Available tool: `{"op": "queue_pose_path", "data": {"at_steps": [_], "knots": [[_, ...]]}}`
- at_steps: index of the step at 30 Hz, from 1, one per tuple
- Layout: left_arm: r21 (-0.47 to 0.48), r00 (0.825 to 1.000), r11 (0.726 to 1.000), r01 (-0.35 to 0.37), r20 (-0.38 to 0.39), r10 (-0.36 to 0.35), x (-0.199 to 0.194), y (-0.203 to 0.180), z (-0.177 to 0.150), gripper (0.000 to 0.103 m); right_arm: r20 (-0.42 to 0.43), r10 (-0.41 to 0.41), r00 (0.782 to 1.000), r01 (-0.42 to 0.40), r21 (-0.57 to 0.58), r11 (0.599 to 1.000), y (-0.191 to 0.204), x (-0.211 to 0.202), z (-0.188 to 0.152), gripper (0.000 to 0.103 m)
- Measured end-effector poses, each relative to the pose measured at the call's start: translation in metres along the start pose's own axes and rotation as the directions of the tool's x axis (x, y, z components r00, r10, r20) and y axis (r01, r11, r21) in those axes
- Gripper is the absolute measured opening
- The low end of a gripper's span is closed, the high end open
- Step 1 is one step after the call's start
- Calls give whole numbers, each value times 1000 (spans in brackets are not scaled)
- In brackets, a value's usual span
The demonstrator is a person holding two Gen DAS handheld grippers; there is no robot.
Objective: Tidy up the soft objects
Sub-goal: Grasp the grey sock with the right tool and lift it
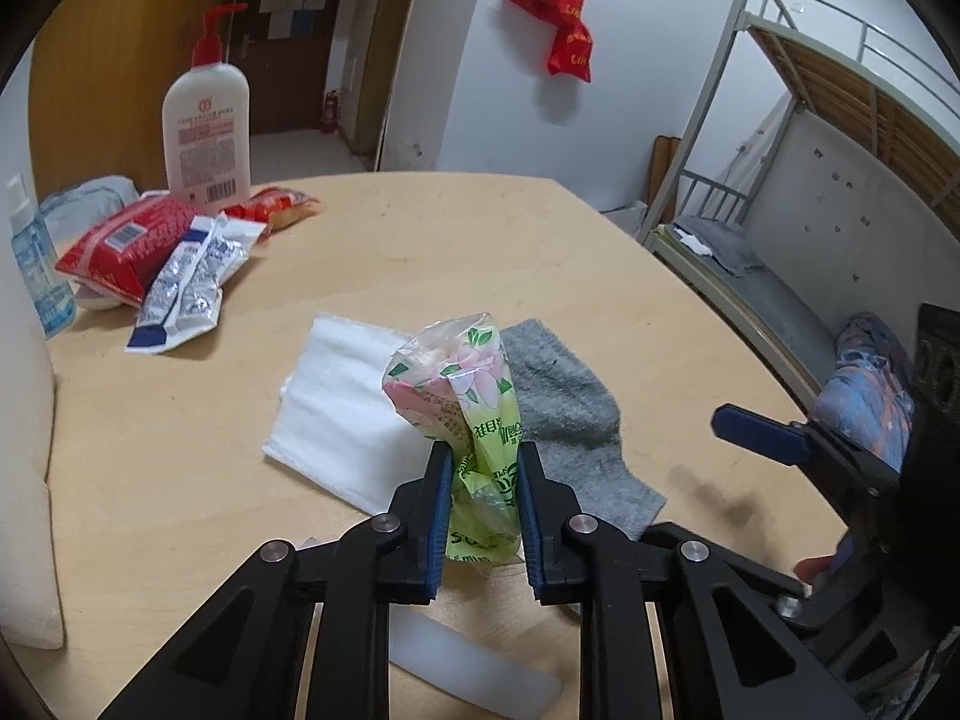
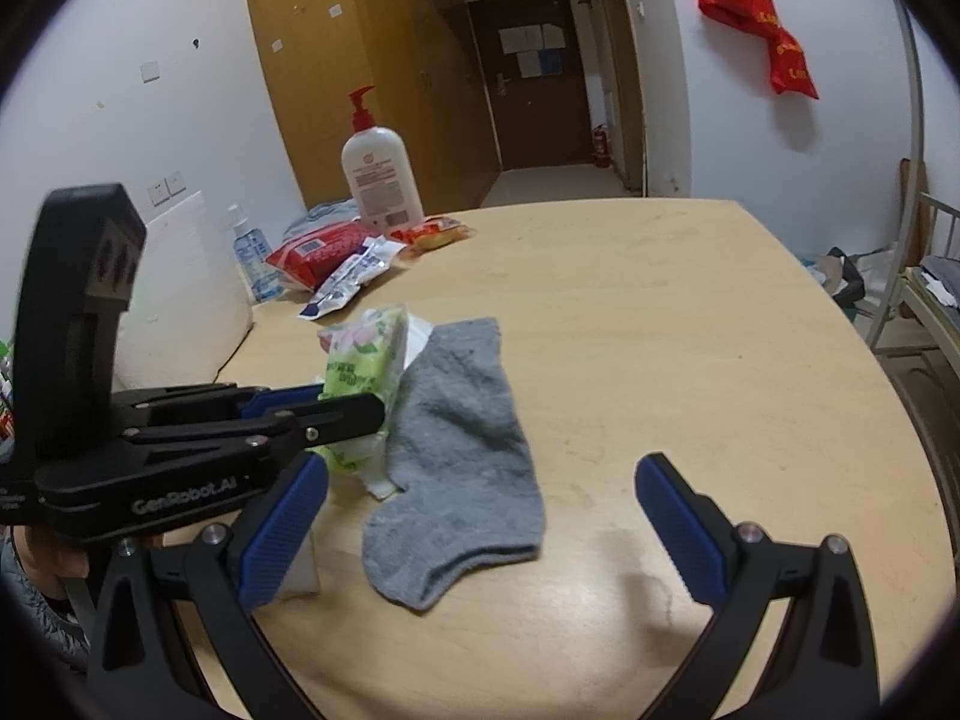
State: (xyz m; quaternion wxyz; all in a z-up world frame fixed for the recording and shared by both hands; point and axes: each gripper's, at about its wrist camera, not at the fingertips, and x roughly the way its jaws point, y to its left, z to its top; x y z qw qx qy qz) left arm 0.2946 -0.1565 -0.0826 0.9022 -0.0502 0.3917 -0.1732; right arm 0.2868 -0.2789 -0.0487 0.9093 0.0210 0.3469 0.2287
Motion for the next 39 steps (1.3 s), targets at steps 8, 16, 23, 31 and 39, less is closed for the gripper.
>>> {"op": "queue_pose_path", "data": {"at_steps": [8, 16, 23, 31, 39], "knots": [[1, 998, 999, -41, 44, 41, -15, 8, 1, 22, -40, -43, 998, 41, -54, 998, 10, 12, 8, 103], [-4, 994, 997, -73, 75, 73, -29, 27, -1, 22, -93, -28, 995, 20, -79, 997, 18, 29, 14, 94], [-30, 993, 998, -48, 104, 51, -39, 40, -5, 22, -157, -58, 986, 42, -106, 993, 23, 48, 15, 79], [-53, 995, 999, -8, 96, 13, -39, 45, -7, 22, -191, -73, 979, 57, -89, 994, 19, 57, 13, 34], [-8, 993, 1000, -5, 116, 6, -42, 36, -10, 22, -147, -48, 988, 37, -79, 996, 21, 43, 13, 24]]}}
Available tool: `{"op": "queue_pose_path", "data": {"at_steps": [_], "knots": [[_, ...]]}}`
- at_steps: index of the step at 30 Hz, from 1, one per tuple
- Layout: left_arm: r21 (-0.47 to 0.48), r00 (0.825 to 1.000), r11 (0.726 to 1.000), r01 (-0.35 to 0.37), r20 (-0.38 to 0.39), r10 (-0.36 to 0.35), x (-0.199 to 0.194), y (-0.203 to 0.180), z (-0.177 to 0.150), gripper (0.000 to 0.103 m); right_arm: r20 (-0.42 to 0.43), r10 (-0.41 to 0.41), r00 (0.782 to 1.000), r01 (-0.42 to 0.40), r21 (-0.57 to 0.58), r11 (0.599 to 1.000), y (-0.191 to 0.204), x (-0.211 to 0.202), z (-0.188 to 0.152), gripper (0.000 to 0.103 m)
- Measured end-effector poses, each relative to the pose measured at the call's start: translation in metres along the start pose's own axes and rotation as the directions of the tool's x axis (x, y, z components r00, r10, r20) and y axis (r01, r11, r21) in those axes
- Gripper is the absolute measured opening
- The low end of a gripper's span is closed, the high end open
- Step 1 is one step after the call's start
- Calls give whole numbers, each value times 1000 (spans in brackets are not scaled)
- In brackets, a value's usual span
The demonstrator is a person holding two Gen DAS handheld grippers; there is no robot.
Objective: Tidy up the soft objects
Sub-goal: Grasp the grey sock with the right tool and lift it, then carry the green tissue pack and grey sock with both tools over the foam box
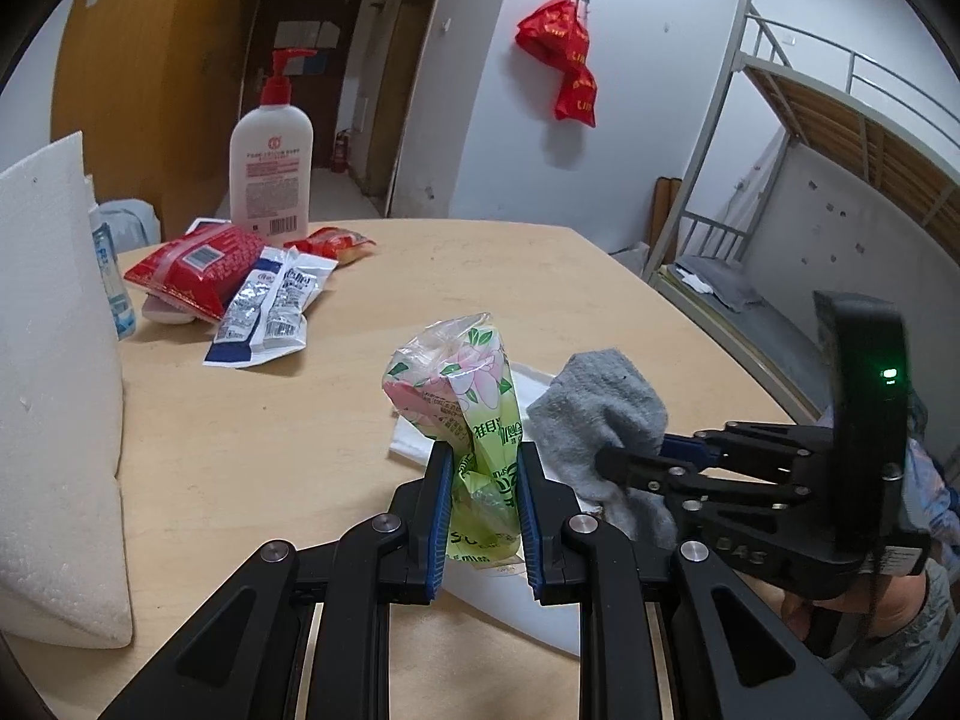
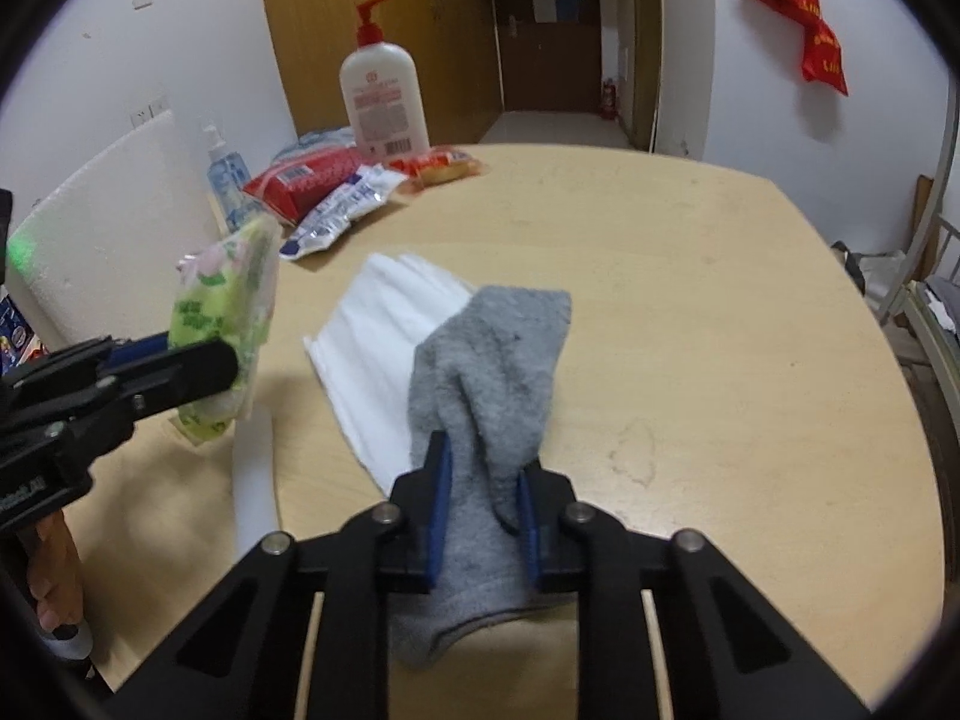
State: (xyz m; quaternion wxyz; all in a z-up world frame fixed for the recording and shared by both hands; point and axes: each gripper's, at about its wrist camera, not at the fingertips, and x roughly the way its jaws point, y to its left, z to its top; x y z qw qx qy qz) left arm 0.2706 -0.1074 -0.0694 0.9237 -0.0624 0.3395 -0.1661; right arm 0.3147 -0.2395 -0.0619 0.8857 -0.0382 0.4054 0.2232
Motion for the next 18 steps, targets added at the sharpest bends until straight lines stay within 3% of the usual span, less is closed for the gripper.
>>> {"op": "queue_pose_path", "data": {"at_steps": [5, 14, 16, 18], "knots": [[-9, 1000, 1000, -5, 6, 5, 0, 4, 0, 22, 71, 42, 997, -44, 23, 999, -5, -25, -1, 24], [19, 1000, 1000, -3, 23, 2, -6, -5, -3, 22, 123, 56, 991, -65, 69, 995, -15, -39, -1, 24], [27, 1000, 1000, 0, 29, 0, -7, -7, -2, 22, 137, 63, 989, -72, 60, 996, -14, -41, -3, 10], [32, 999, 999, 6, 37, -7, -8, -7, -2, 22, 130, 94, 987, -102, 61, 993, -12, -39, -3, 9]]}}
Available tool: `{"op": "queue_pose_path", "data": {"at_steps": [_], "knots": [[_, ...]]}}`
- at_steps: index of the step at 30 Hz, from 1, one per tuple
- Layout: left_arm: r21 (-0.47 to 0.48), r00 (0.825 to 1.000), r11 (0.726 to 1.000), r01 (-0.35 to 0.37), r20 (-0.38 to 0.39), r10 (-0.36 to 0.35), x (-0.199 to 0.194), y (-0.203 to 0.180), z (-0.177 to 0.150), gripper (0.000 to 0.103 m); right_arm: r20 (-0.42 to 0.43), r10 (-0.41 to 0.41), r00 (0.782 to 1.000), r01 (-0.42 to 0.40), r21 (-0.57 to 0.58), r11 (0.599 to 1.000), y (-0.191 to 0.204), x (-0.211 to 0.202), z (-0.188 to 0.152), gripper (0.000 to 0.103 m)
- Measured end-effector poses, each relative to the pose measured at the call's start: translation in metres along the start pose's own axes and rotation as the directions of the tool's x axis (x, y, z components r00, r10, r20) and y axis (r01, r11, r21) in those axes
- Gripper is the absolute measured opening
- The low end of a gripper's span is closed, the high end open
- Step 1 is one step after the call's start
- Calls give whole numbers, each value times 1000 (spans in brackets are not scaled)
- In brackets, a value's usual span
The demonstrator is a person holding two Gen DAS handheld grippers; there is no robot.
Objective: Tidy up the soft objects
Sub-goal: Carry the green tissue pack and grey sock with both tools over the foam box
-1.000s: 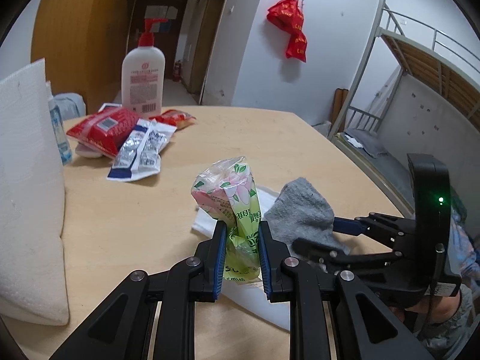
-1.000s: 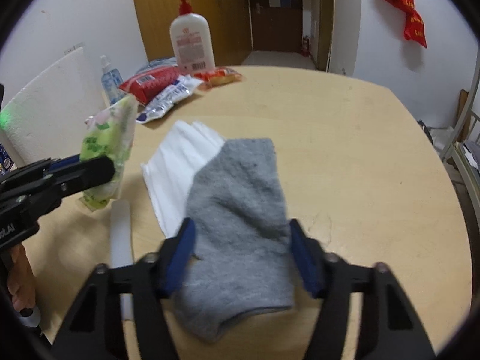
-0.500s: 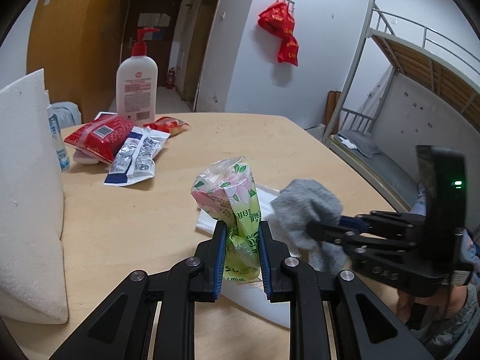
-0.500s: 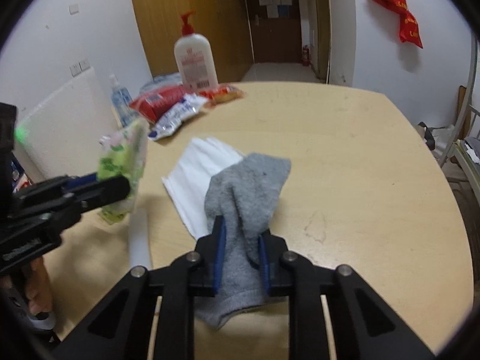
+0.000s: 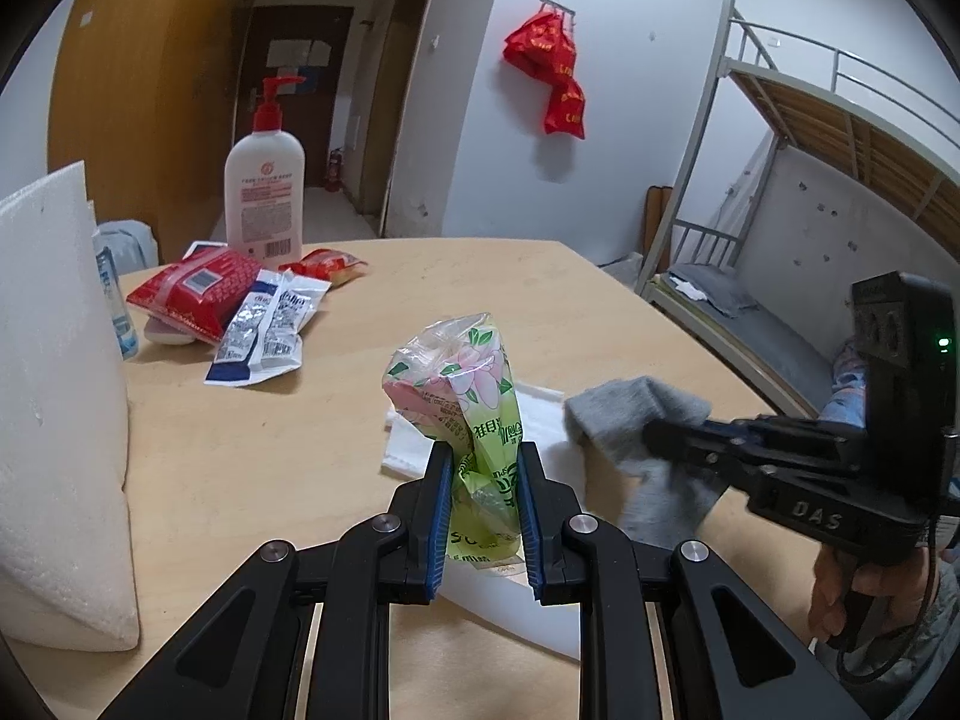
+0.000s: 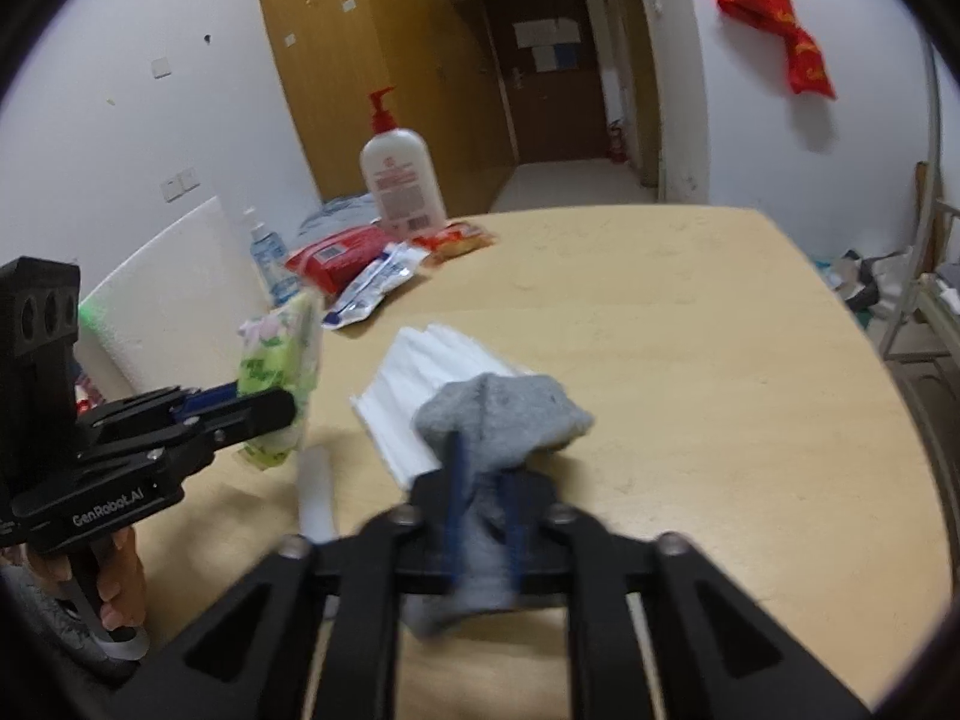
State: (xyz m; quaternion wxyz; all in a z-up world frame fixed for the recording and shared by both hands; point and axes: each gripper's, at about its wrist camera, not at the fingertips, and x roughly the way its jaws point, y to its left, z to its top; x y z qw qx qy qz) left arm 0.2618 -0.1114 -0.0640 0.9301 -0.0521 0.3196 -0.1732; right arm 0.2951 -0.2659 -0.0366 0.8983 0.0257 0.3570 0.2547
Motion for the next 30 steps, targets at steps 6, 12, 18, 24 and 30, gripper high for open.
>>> {"op": "queue_pose_path", "data": {"at_steps": [6, 12, 18, 24, 30], "knots": [[15, 1000, 1000, -9, 23, 8, -10, -7, 2, 22, 21, 20, 1000, -20, 1, 1000, 6, -6, 3, 9], [39, 998, 998, -39, 55, 37, -30, -16, 5, 22, 93, 32, 995, -31, -13, 999, 13, -31, 8, 9], [59, 994, 997, -51, 97, 46, -54, -27, 8, 22, 161, 32, 986, -27, -31, 999, 20, -56, 16, 9], [77, 990, 995, -58, 132, 47, -80, -39, 10, 22, 211, 42, 977, -29, -64, 997, 33, -76, 17, 9], [88, 987, 994, -65, 152, 51, -101, -47, 4, 22, 242, 49, 969, -33, -70, 997, 41, -91, 11, 9]]}}
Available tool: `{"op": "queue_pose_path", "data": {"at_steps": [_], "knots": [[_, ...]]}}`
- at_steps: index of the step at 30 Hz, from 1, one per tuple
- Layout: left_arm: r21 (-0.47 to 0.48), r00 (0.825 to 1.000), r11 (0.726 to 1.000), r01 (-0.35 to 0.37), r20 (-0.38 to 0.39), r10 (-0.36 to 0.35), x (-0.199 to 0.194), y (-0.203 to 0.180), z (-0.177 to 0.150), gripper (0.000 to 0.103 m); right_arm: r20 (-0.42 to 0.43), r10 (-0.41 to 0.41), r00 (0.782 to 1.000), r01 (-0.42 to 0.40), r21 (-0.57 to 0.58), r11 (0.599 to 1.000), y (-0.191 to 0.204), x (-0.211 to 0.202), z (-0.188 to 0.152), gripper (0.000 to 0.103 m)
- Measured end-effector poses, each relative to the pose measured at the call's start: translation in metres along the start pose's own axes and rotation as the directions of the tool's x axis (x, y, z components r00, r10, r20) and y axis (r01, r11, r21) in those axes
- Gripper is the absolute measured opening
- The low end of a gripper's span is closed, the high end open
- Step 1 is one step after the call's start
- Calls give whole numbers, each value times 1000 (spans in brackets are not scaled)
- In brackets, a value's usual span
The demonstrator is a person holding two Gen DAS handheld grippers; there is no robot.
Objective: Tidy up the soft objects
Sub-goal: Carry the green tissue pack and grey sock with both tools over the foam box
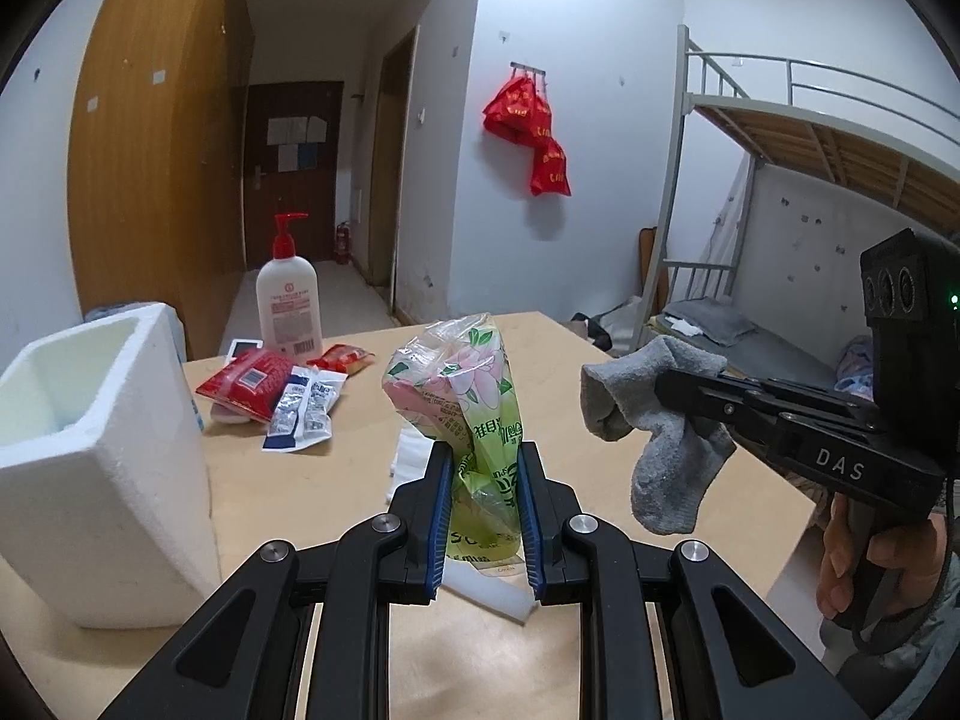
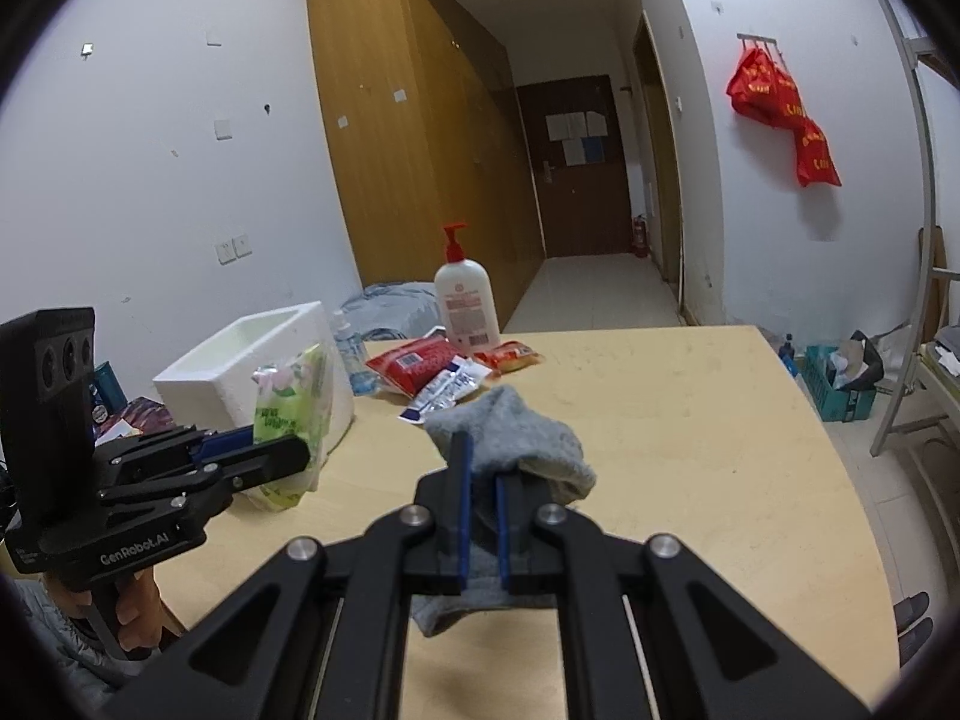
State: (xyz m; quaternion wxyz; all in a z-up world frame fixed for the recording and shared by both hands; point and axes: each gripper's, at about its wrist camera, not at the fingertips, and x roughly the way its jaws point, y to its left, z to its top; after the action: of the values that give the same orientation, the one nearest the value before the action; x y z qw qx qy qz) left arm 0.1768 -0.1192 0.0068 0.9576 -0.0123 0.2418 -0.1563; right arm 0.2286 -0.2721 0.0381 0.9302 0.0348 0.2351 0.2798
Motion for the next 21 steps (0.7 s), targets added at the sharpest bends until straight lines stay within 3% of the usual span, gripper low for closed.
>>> {"op": "queue_pose_path", "data": {"at_steps": [21], "knots": [[32, 993, 997, -70, 96, 67, -97, -2, -25, 22, 118, 44, 992, -39, -48, 998, 62, -55, -14, 9]]}}
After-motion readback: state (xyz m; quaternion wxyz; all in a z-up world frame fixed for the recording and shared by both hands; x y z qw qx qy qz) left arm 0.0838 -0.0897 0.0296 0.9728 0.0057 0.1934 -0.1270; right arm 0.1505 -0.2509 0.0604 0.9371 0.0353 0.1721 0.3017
